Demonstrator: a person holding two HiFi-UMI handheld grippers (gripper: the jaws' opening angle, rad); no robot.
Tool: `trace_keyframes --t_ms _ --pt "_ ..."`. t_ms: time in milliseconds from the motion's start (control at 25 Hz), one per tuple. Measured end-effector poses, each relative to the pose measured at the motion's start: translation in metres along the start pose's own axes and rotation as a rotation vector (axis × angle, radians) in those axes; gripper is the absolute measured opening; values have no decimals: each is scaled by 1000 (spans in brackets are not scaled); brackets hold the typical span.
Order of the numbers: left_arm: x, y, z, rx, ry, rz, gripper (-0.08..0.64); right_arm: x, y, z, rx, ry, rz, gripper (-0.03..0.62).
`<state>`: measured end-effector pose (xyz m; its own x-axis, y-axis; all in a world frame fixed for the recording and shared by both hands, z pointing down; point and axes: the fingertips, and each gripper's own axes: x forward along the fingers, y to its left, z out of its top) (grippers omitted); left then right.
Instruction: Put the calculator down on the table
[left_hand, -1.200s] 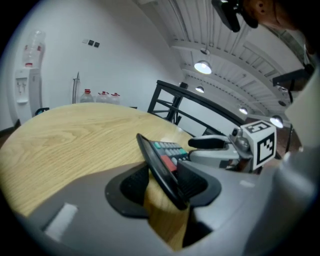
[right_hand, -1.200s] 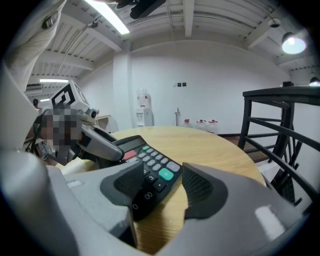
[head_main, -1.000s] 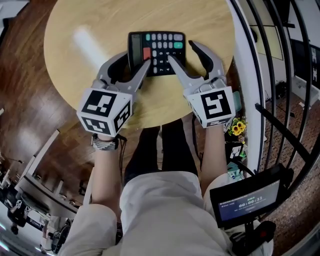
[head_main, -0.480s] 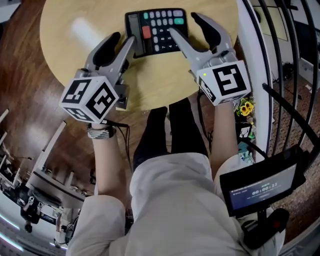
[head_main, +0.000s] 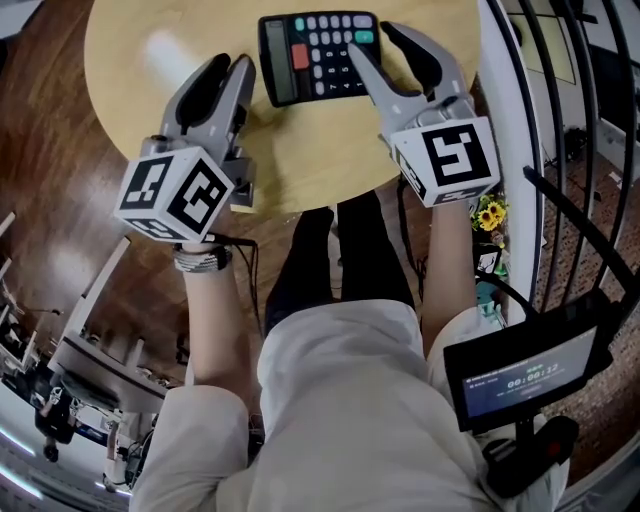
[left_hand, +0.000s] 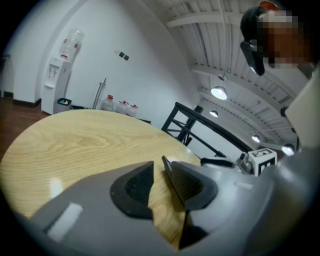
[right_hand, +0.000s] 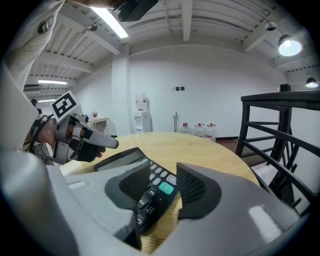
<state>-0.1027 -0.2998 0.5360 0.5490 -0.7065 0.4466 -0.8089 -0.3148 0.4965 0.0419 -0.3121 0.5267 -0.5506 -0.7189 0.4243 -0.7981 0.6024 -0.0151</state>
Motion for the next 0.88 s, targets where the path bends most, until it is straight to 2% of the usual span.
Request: trace_keyframes --t_ms 200,320,520,760,880 --pt "2 -13 4 56 1 -28 149 -2 -4 -2 -33 57 -34 158" --pt "-1 -20 7 107 -2 -42 158 -3 -6 -3 9 102 -70 158" --pt "-10 -39 21 182 -13 -71 147 -15 -9 13 74 102 -111 158" --pt "-30 -53 36 203 -47 -79 87 -32 5 33 51 89 -111 158" --pt "-31 -54 35 211 -38 -76 87 -33 9 31 42 97 -114 158"
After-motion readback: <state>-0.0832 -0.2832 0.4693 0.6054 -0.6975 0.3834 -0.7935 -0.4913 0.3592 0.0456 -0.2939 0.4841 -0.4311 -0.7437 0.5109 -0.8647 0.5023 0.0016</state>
